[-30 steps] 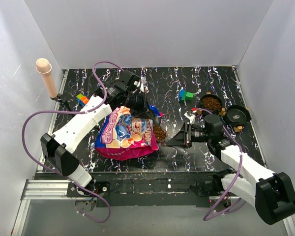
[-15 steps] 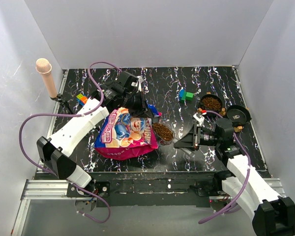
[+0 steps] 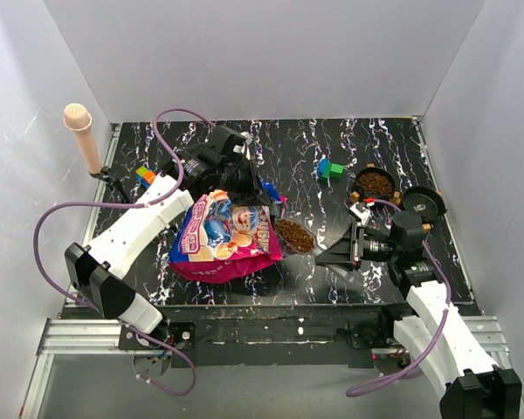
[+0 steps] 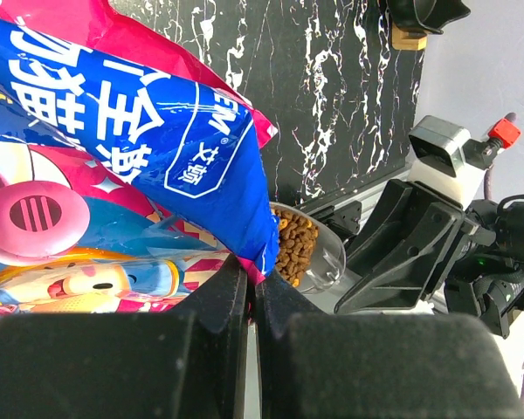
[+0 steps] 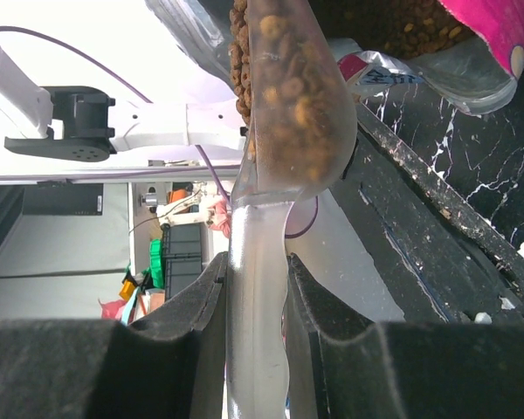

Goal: Serve the pet food

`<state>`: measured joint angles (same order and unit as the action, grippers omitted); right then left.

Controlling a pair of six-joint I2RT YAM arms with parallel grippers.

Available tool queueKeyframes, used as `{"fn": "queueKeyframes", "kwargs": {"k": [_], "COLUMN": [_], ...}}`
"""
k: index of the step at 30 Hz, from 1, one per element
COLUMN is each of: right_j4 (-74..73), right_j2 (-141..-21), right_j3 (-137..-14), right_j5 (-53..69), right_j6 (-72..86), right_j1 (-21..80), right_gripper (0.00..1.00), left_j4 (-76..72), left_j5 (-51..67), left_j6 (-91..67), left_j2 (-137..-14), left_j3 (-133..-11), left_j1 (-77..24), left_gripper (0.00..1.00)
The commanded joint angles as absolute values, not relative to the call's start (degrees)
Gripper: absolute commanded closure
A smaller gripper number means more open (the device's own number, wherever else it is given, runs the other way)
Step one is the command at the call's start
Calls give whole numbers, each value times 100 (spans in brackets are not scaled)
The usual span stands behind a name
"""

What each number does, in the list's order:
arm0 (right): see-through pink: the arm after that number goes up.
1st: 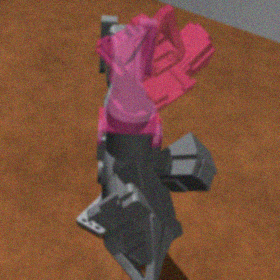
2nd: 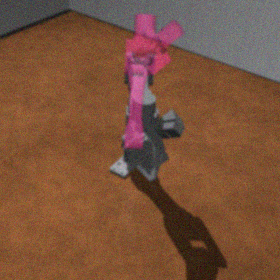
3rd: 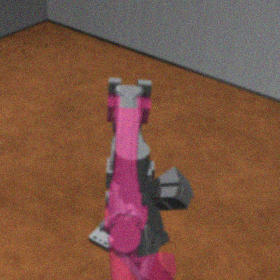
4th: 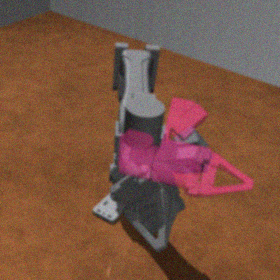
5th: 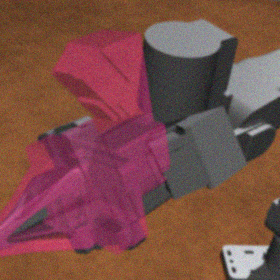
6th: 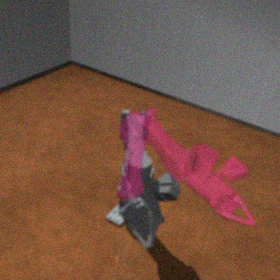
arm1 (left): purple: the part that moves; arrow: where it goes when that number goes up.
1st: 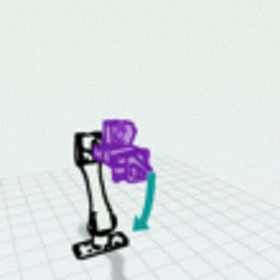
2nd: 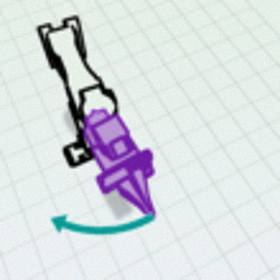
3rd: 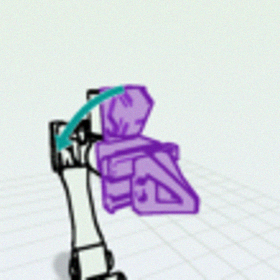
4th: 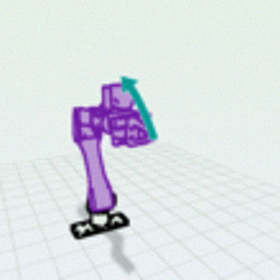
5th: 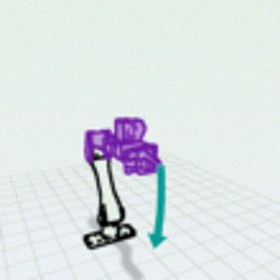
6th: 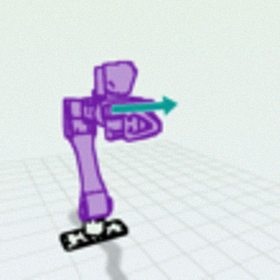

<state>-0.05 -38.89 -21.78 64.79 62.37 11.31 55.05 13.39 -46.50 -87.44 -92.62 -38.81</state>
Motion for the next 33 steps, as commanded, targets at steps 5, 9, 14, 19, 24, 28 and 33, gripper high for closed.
{"fn": "queueKeyframes", "kwargs": {"k": [5,9,14,19,24,28,33], "right_j4": [97,9,-191,-771,-1275,-1878,-1007], "right_j2": [-3832,-3963,-4280,-4482,-5482,-6117,-6055], "right_j3": [-2601,-2654,-2812,-3154,-3787,-4472,-3983], "right_j5": [6697,6697,6776,6663,6310,6161,6170], "right_j6": [6267,6074,5802,5337,4588,4053,4708], "right_j1": [993,984,984,993,1501,1723,1714], "right_gripper": [99,99,99,99,99,99,99], "left_j4": [4808,4580,4360,4123,3929,3876,3876], "left_j5": [1028,1230,1573,1748,2083,2136,2101], "left_j6": [-4676,-4711,-4790,-4922,-5071,-5106,-5124], "left_j2": [-8376,-8402,-8446,-8359,-8393,-8402,-8323], "left_j3": [-9598,-9598,-9580,-9387,-9273,-9264,-9229], "left_j1": [-3841,-3832,-3832,-3832,-3832,-3832,-3841], "left_gripper": [100,100,100,100,100,100,100]}}
